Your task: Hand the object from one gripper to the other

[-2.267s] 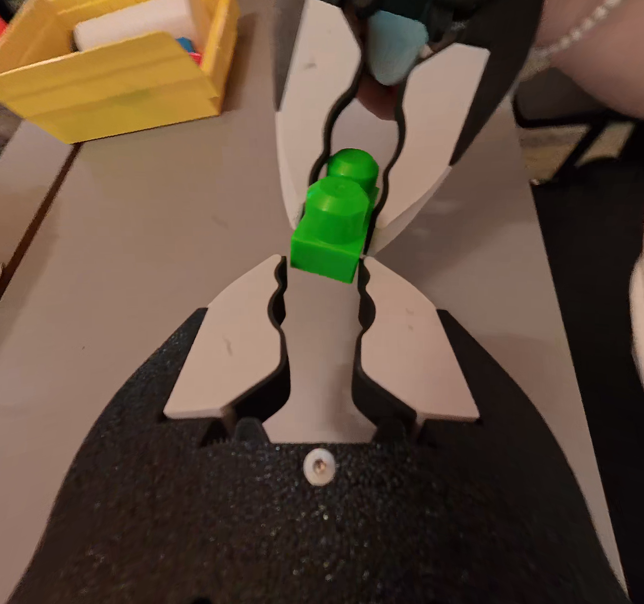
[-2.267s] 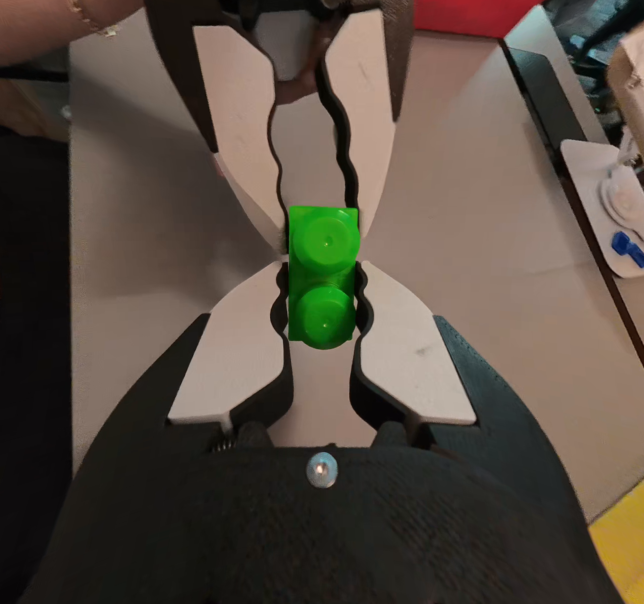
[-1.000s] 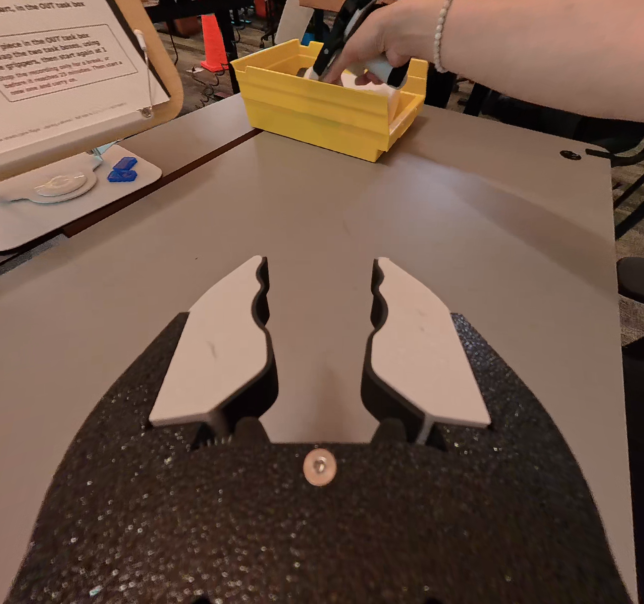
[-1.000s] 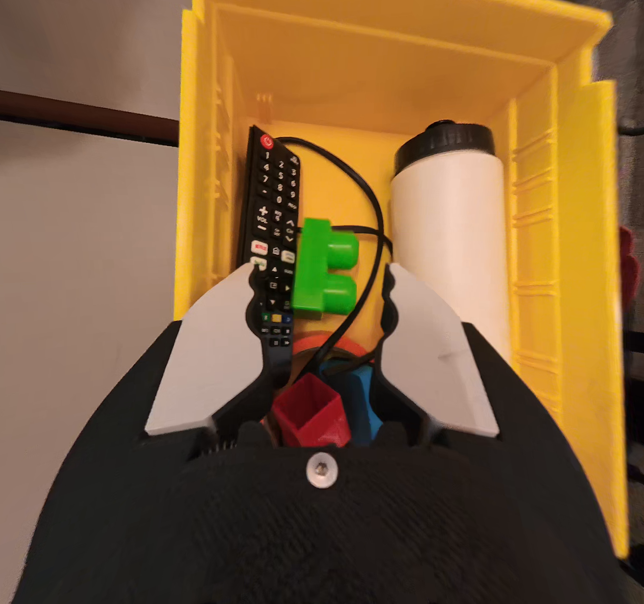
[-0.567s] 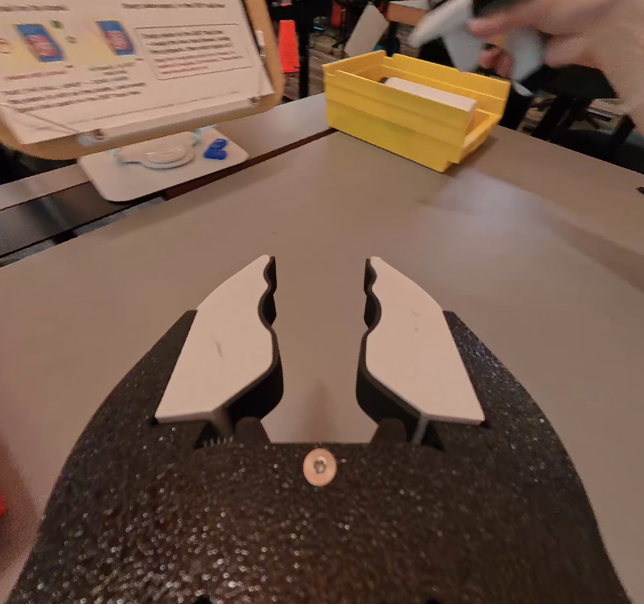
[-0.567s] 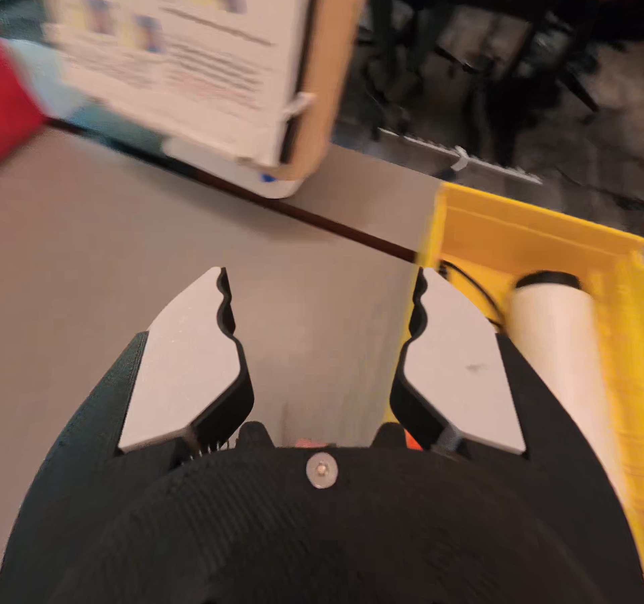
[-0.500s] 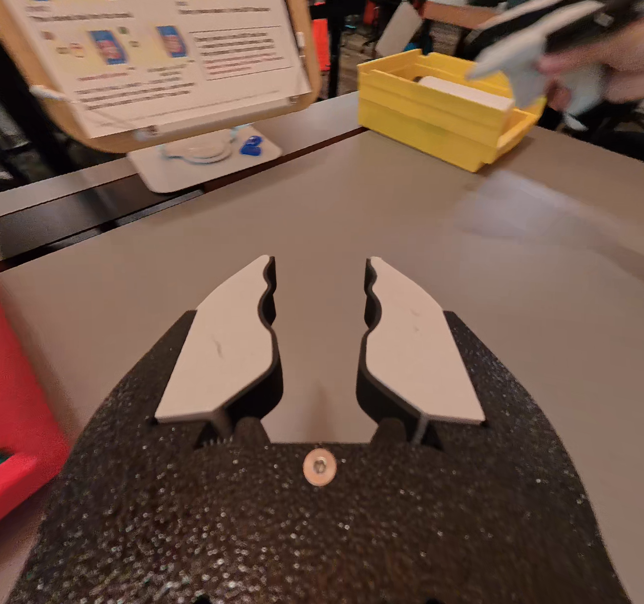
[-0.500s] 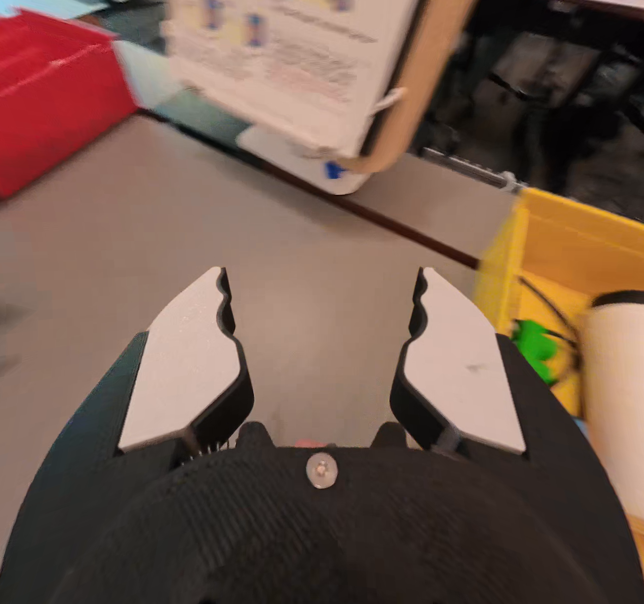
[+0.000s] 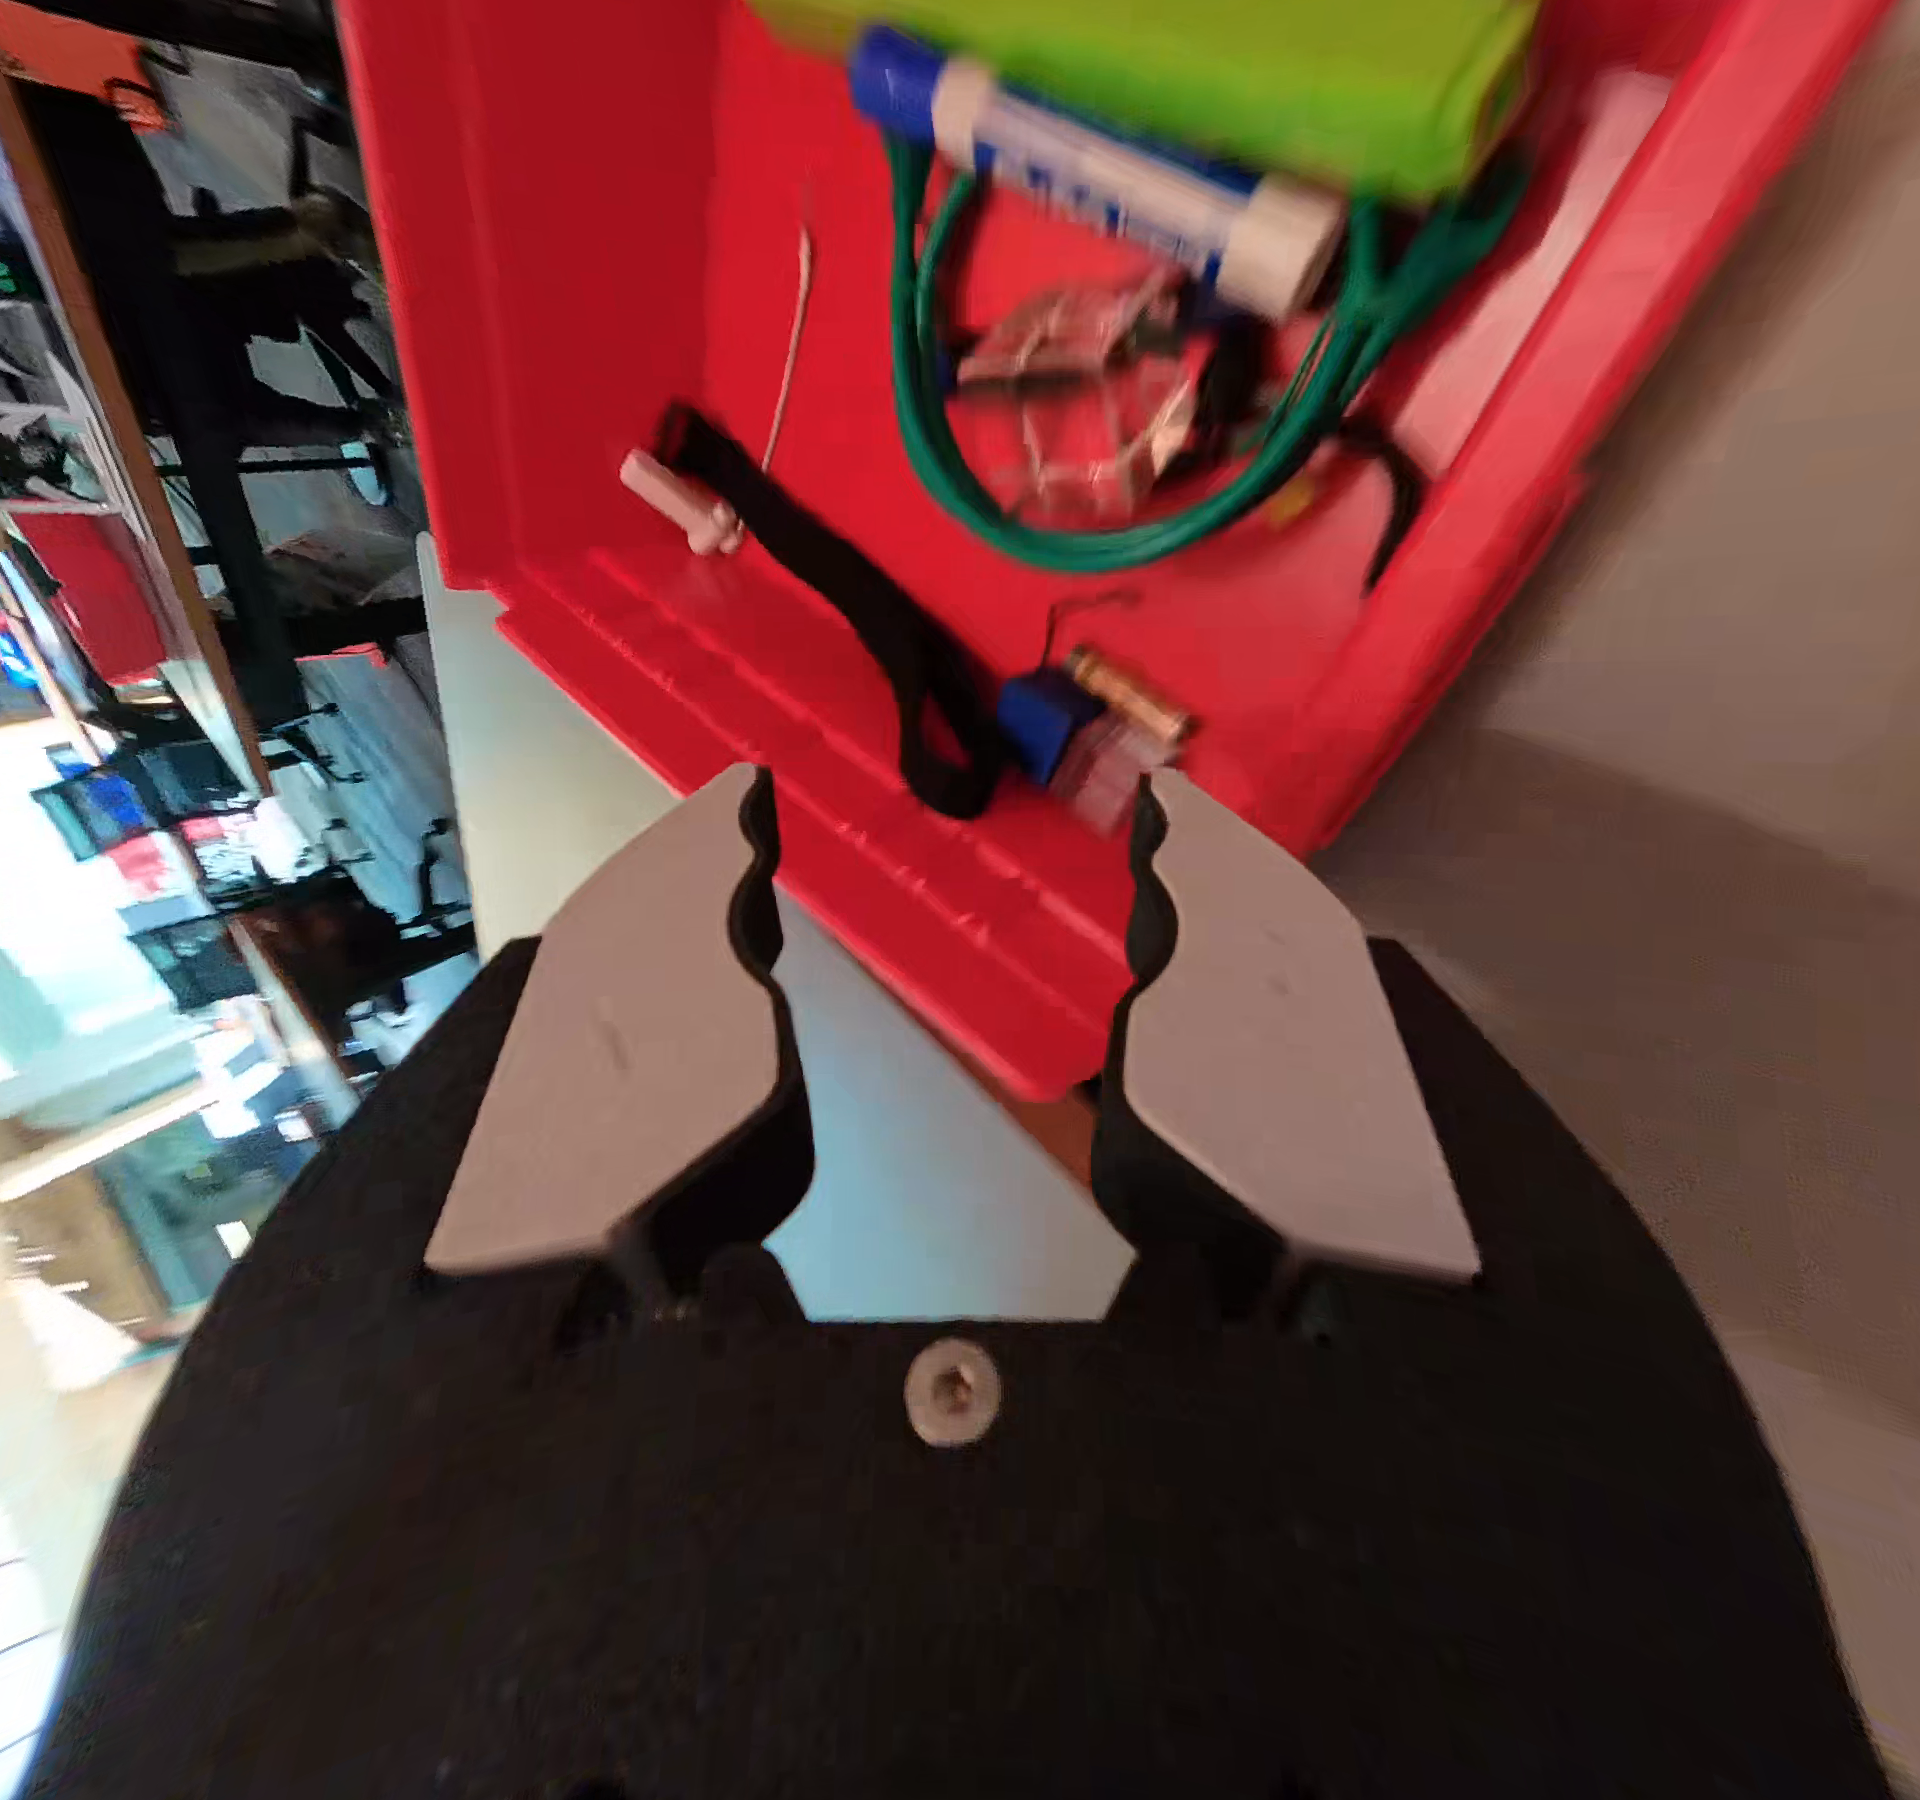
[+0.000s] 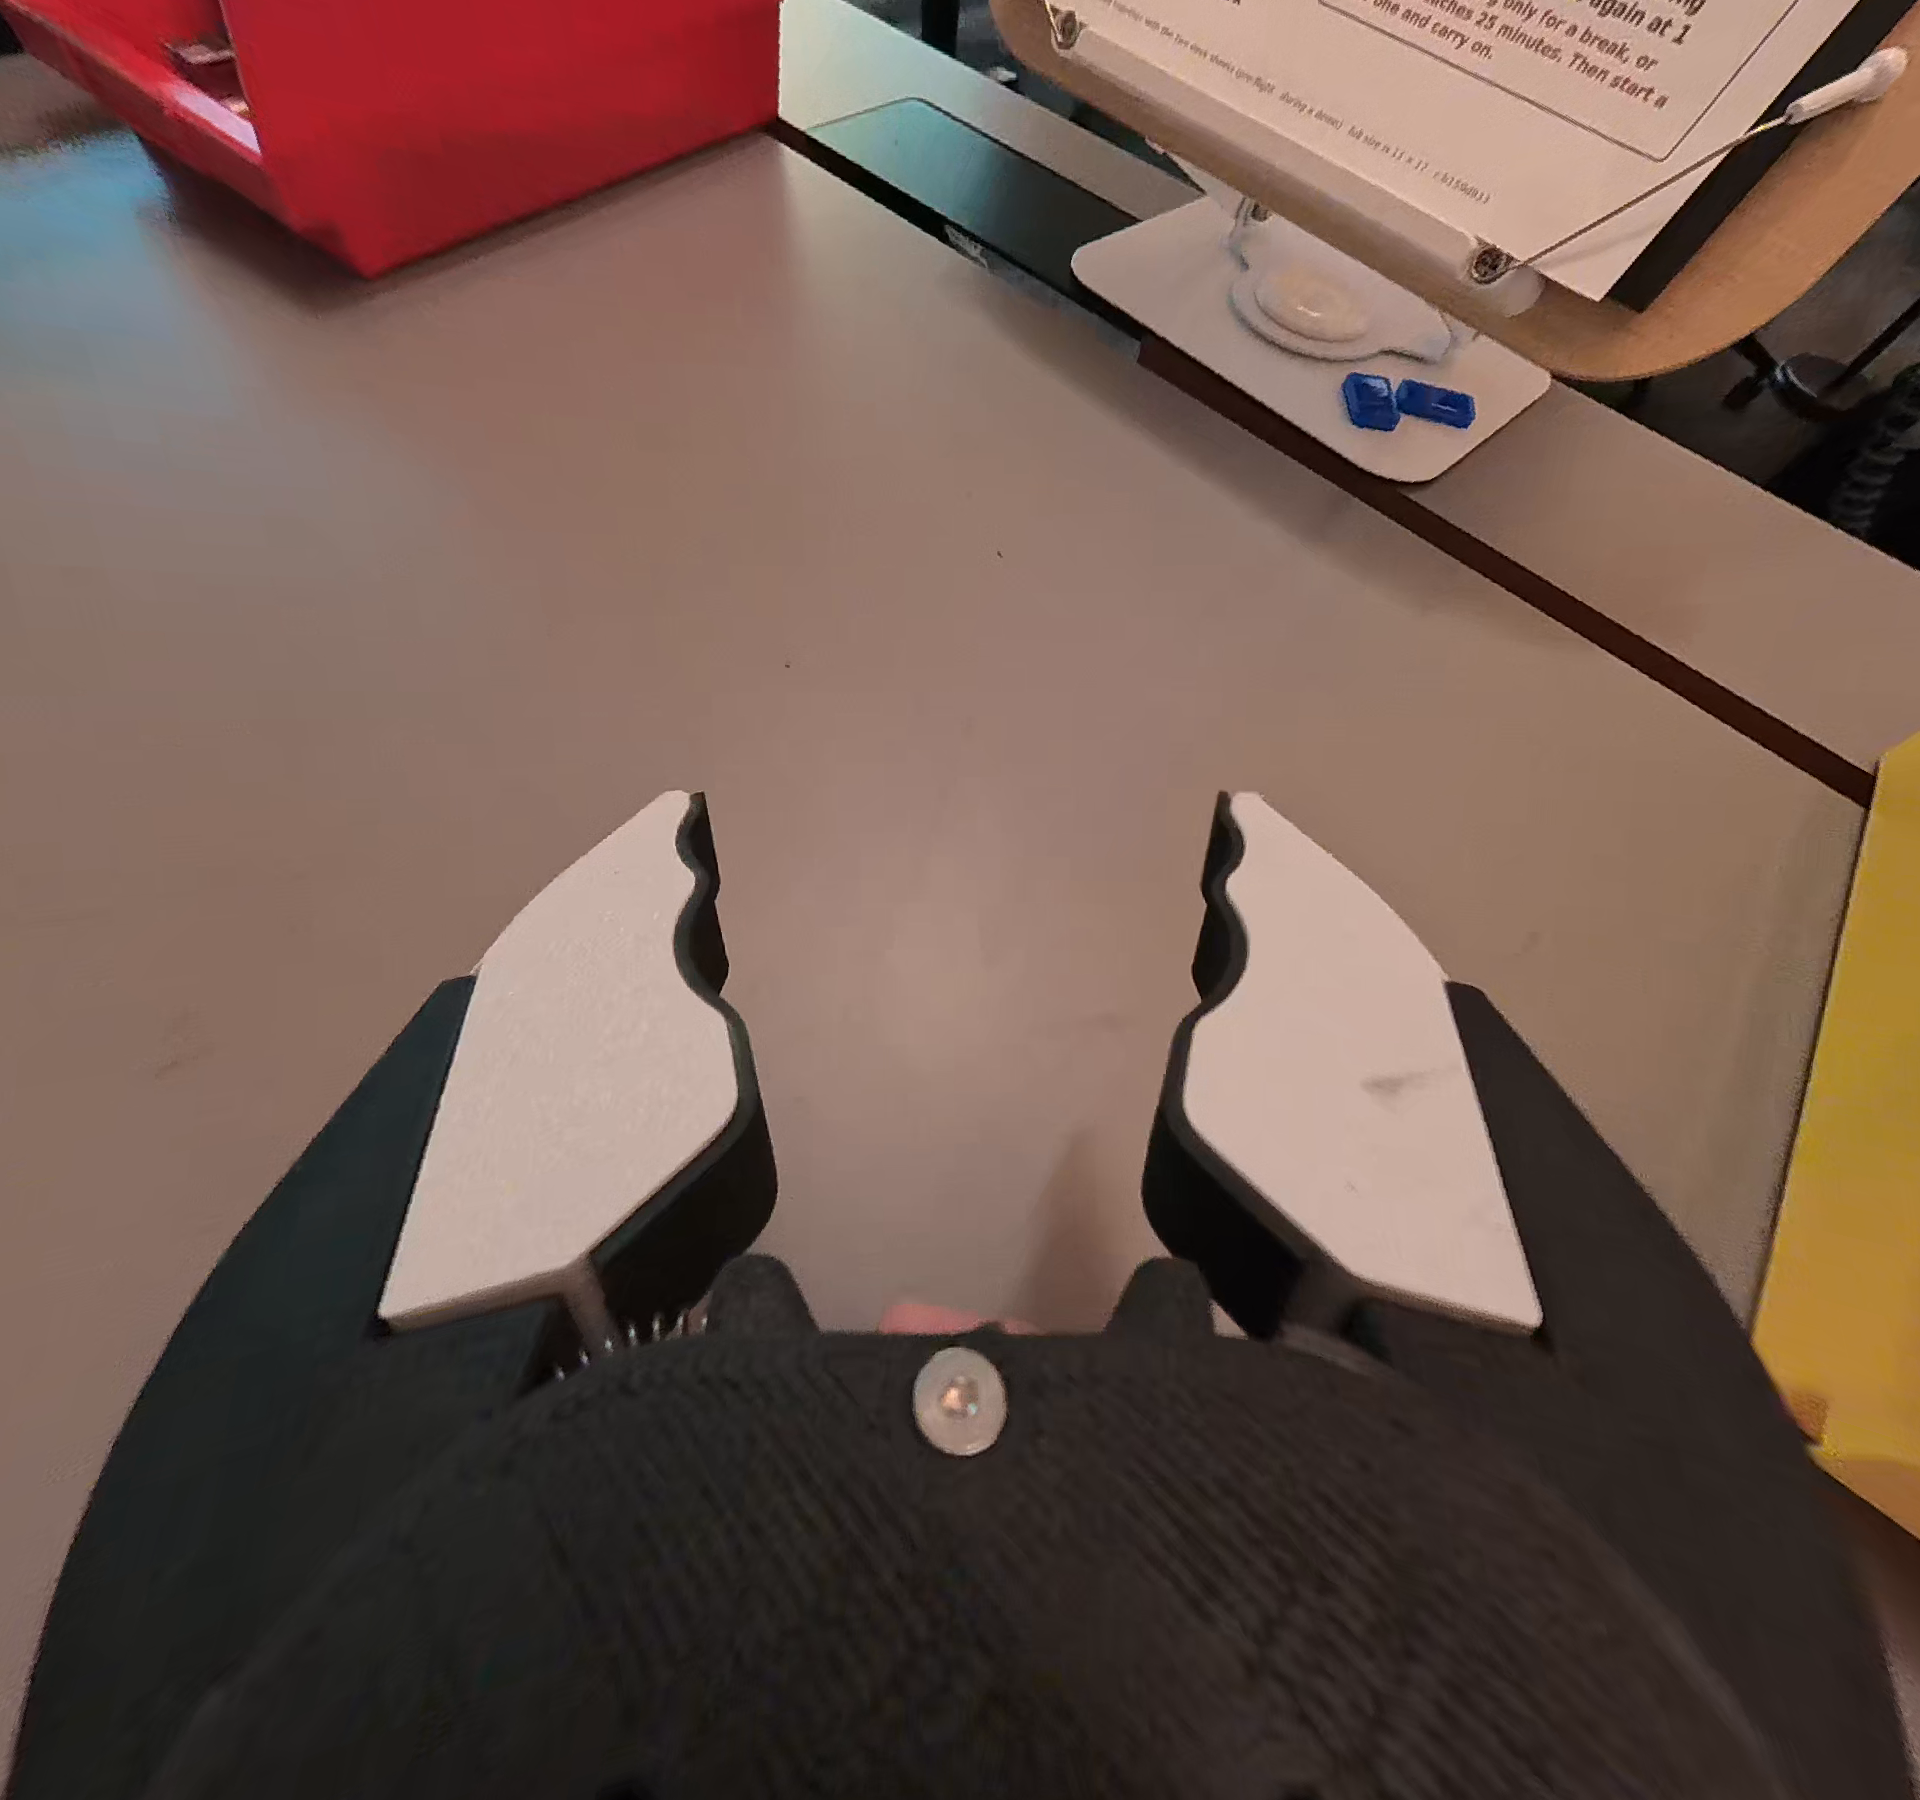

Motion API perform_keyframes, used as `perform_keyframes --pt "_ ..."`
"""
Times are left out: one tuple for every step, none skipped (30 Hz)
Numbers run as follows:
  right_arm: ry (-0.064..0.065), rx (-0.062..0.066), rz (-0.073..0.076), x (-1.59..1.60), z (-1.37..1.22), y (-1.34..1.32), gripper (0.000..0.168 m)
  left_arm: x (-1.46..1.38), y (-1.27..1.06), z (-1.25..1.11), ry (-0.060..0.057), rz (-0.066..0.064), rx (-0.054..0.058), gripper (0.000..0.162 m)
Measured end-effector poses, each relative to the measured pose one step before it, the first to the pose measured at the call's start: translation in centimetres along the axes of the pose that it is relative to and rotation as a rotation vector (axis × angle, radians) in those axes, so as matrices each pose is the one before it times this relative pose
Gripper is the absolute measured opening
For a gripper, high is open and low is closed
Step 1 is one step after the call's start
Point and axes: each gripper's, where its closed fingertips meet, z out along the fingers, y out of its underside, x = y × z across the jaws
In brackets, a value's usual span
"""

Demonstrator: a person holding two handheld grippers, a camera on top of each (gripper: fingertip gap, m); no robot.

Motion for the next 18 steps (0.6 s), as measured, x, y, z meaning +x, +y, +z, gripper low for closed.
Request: perform_keyframes --pt "0.0013 0.0099 0.0081 0.107 0.031 -0.069 0.089 -0.569 0.784 0.812 0.0058 0.0596 -0.0415 0.063" --pt "0.0102 0.008 0.0102 0.261 0.061 -0.085 0.089 -0.417 0.451 0.837 0.0101 0.0438 -0.0191 0.061" --pt "0.0037 0.003 0.0111 0.158 0.111 -0.066 0.088 -0.075 0.3 0.866 0.0282 0.0344 -0.0074 0.06" --pt "-0.0156 -0.0059 0.0 -0.13 0.086 0.007 0.088 0.029 0.358 0.876 0.031 0.0254 -0.013 0.059" --pt "-0.0171 -0.0103 -0.0093 -0.164 -0.006 0.064 0.088 0.114 0.443 0.82 0.0325 0.0204 -0.0265 0.059" --pt "-0.001 -0.0098 -0.012 0.102 -0.132 0.059 0.088 0.171 0.362 0.728 0.035 0.0193 -0.0303 0.06" --pt "0.0143 -0.0052 -0.0105 0.342 -0.219 0.011 0.089 0.153 0.156 0.658 0.0314 0.0203 -0.0245 0.06" --pt "0.0159 0.0004 -0.0057 0.419 -0.235 -0.018 0.089 0.097 -0.016 0.589 0.0259 0.0238 -0.019 0.059" --pt "0.0053 0.0048 0.0009 0.283 -0.207 -0.019 0.089 -0.039 -0.036 0.556 0.0177 0.0255 -0.0232 0.058" --pt "-0.0023 0.0071 0.0093 0.186 -0.144 -0.009 0.089 -0.133 0.019 0.509 0.0129 0.025 -0.0342 0.058" --pt "-0.0037 0.0077 0.0147 0.149 -0.096 0.036 0.088 -0.151 0.042 0.452 0.0129 0.0219 -0.0397 0.058" --pt "-0.0019 0.0064 0.0163 0.152 -0.043 0.104 0.088 -0.065 -0.016 0.45 0.0179 0.0141 -0.0367 0.058" --pt "-0.0031 0.0009 0.0141 0.092 -0.014 0.197 0.088 0.092 -0.048 0.469 0.0276 0.0048 -0.0336 0.057" --pt "-0.0035 -0.0026 0.0104 0.044 -0.014 0.222 0.088 0.149 0.026 0.5 0.0295 0.0003 -0.0357 0.057" --pt "-0.0021 -0.0052 0.0034 0.022 -0.016 0.218 0.088 -0.028 0.185 0.473 0.0157 0.0001 -0.0414 0.056" --pt "0.001 -0.0088 -0.0072 0.056 -0.05 0.219 0.088 -0.145 0.275 0.394 0.0051 0.0016 -0.0418 0.056" --pt "0.0085 -0.0107 -0.0156 0.162 -0.107 0.216 0.088 -0.037 0.227 0.301 0.0083 -0.0007 -0.0336 0.053" --pt "0.0134 -0.01 -0.0185 0.251 -0.139 0.203 0.088 0.129 0.116 0.253 0.0161 -0.0068 -0.0245 0.05"
